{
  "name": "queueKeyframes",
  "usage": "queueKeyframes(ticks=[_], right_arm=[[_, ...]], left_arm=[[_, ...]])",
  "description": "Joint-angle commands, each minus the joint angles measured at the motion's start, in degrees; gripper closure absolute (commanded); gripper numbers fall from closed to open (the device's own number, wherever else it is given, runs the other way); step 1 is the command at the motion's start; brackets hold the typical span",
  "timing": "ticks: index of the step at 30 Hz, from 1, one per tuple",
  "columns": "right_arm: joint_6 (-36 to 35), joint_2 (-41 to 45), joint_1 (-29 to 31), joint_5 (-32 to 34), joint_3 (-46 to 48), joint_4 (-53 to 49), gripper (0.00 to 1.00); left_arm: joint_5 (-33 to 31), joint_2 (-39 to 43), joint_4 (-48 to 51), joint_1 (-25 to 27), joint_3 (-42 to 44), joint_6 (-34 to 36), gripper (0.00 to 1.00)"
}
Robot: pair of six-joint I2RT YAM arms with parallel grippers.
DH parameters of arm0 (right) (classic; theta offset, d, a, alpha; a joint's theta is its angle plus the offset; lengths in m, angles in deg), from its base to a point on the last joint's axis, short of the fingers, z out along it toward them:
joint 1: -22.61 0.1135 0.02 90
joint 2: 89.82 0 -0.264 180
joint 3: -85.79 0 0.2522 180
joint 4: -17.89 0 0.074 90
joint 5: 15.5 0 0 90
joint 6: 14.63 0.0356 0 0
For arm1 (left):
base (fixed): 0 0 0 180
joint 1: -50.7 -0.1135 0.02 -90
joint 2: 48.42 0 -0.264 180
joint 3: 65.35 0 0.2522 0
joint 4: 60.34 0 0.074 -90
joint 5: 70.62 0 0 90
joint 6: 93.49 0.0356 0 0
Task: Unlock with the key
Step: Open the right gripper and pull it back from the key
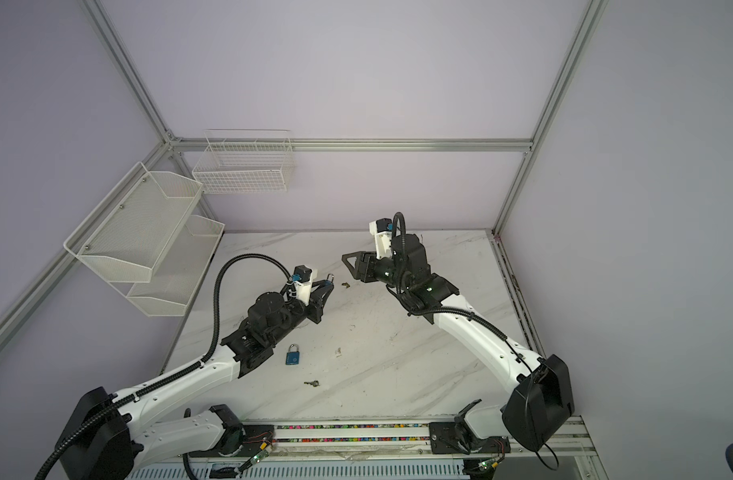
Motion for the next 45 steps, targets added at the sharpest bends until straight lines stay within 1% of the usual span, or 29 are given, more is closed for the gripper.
queueKeyframes(ticks=[1,6,10,14,18,23,28,35,40,43,45], right_arm=[[-6.2,-2.4,0.0,-0.5,-4.6,-11.8,0.42],[-8.5,-5.6,2.0,1.4,-10.7,-18.6,0.4],[-12.0,-9.3,4.7,5.5,-16.7,-24.8,0.39],[-13.3,-11.3,6.6,7.5,-19.7,-27.6,0.38],[-14.7,-13.1,7.6,12.4,-22.8,-30.6,0.38],[-15.4,-15.1,8.0,16.5,-25.6,-33.9,0.38],[-15.4,-16.3,8.0,18.7,-27.9,-35.7,0.38],[-16.6,-20.2,8.0,20.8,-34.3,-42.1,0.37],[-18.8,-21.1,8.0,20.6,-35.7,-44.6,0.37],[-19.4,-21.4,8.0,22.9,-36.8,-46.7,0.37],[-20.4,-20.8,8.0,22.7,-36.4,-46.7,0.37]], left_arm=[[2.7,1.8,-10.3,-0.3,3.4,4.7,1.0],[4.2,1.6,-11.3,-0.3,3.9,5.8,1.0],[3.7,1.3,-12.2,-0.3,4.2,6.3,1.0],[3.4,0.5,-12.8,-0.3,4.0,6.3,1.0],[3.5,0.2,-13.1,-0.3,4.0,6.1,1.0],[3.1,0.0,-13.2,-0.2,4.1,6.4,1.0],[3.4,0.1,-13.4,-0.3,4.3,7.7,1.0],[2.5,0.2,-14.7,-0.2,4.9,8.3,1.0],[2.6,0.6,-15.5,-0.3,5.1,8.8,1.0],[2.4,0.6,-15.7,-0.3,5.2,9.1,1.0],[1.5,0.7,-16.3,-0.3,5.4,9.1,1.0]])
